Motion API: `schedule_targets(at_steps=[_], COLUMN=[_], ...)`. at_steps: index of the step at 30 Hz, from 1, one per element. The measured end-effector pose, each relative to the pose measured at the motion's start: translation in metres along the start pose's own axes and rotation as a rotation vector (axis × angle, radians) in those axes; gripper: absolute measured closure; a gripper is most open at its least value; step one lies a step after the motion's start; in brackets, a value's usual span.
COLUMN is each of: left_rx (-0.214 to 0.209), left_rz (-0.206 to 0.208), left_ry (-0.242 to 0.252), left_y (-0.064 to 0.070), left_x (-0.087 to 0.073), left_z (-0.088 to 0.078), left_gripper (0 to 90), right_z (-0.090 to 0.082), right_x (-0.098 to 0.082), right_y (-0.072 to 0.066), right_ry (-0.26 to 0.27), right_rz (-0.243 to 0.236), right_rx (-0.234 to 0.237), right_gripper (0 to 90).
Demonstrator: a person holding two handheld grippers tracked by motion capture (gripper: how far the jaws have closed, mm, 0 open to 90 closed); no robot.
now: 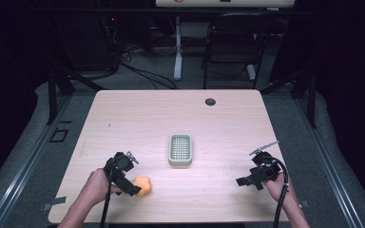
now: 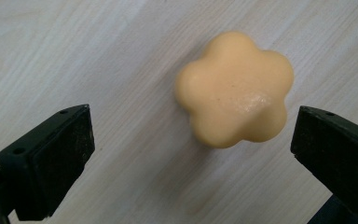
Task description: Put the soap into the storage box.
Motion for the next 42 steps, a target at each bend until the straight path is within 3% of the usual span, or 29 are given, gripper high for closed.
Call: schedule_targets(at_steps=[13, 19, 22, 28, 42], left_rx=[-0.003, -0.008, -0.016, -0.020, -0.018], left_rz=[0.045, 0.055, 0.061, 0.069, 0.072], left_ry=[-0.028, -0.031, -0.037, -0.048, -0.054], left_y=[0.012, 0.014, 0.014, 0.015, 0.015], left_x=[0.010, 0.013, 0.014, 0.014, 0.014], left_z=[0.014, 0.018, 0.020, 0.023, 0.026], left_gripper=[0.5, 5.0, 13.9, 20.4, 24.9], right_z=[0.000, 0.001, 0.001, 0.000, 0.000], right_x=[0.000, 0.000, 0.000, -0.001, -0.001], right_y=[0.000, 0.000, 0.000, 0.001, 0.001], right_ry=[0.001, -0.002, -0.002, -0.011, -0.010], right_rz=[0.003, 0.002, 0.003, -0.006, -0.005], right_rx=[0.001, 0.003, 0.003, -0.004, -0.002], right_gripper=[15.1, 15.1, 15.1, 15.1, 15.1])
Point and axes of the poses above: each handheld gripper's, and its own axes: z roughly forward along the jaws, x roughly out of its top, y roughly to its right, the point moved 1 cm from there along z, roughly forward along the jaws, and after that the axes turned 3 degrees about z, right-handed, at the moved point
